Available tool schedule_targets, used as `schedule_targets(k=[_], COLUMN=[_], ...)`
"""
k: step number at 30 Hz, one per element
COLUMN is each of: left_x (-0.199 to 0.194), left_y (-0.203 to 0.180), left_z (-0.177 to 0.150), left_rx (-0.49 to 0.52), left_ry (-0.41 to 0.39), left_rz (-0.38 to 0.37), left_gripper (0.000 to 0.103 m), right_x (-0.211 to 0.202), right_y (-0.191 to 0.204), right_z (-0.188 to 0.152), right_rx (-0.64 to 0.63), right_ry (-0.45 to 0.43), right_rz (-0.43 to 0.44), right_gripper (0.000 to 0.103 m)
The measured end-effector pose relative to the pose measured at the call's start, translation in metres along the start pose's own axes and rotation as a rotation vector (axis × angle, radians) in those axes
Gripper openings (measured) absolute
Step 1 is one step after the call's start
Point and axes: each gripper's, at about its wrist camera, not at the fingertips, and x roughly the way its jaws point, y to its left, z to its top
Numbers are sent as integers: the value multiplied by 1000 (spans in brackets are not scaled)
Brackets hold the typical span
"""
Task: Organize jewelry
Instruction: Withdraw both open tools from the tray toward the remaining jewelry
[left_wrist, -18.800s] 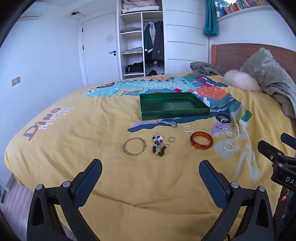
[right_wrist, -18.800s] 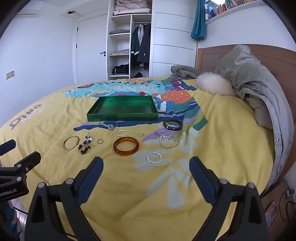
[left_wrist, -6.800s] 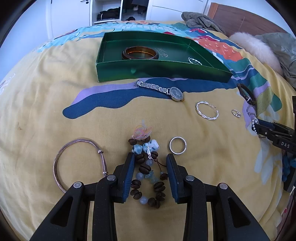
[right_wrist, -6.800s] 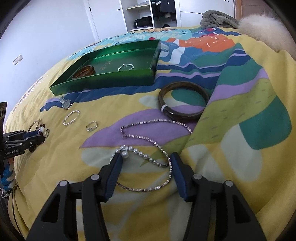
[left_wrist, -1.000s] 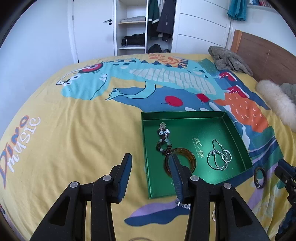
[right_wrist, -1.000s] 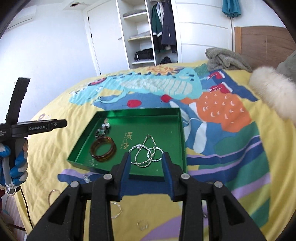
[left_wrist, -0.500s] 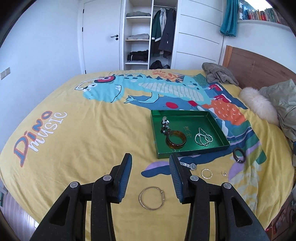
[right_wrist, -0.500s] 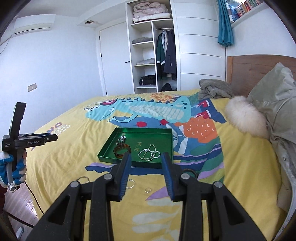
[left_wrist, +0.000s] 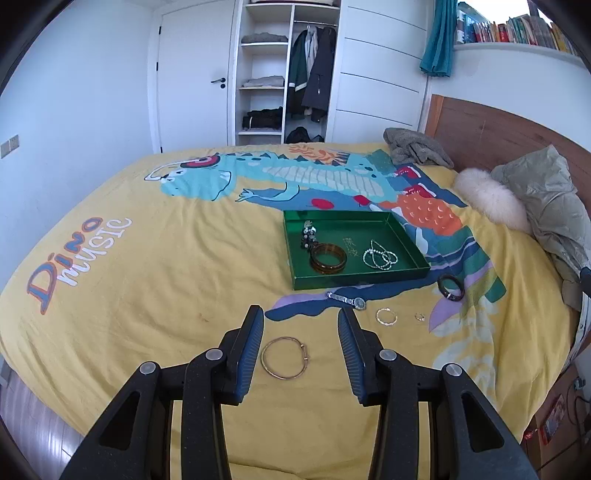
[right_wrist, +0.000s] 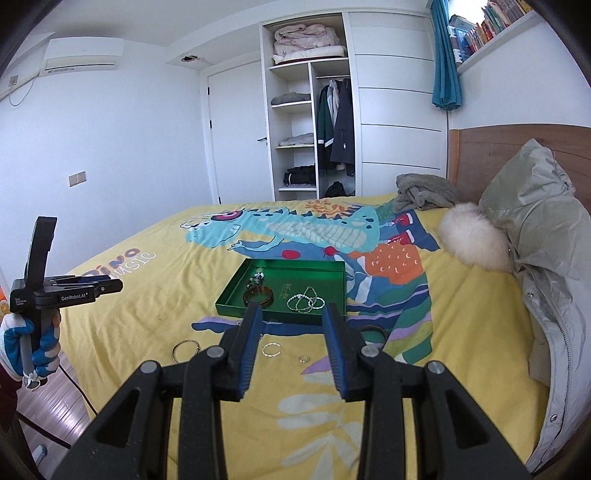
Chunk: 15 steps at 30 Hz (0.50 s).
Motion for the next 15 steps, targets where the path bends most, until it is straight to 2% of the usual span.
schedule_targets(k=[7, 15], left_x=[37, 94], left_y=[-15, -45], left_z=[-23, -46], left_rx=[-3, 36], left_ry=[58, 142], left_rz=[-33, -88], left_gripper=[42, 42], right_x=[21, 72], right_y=[-8, -22], right_z=[-20, -49], right_rx=[10, 33], right_ry=[39, 119], right_rz=[17, 52], right_gripper=[33, 33])
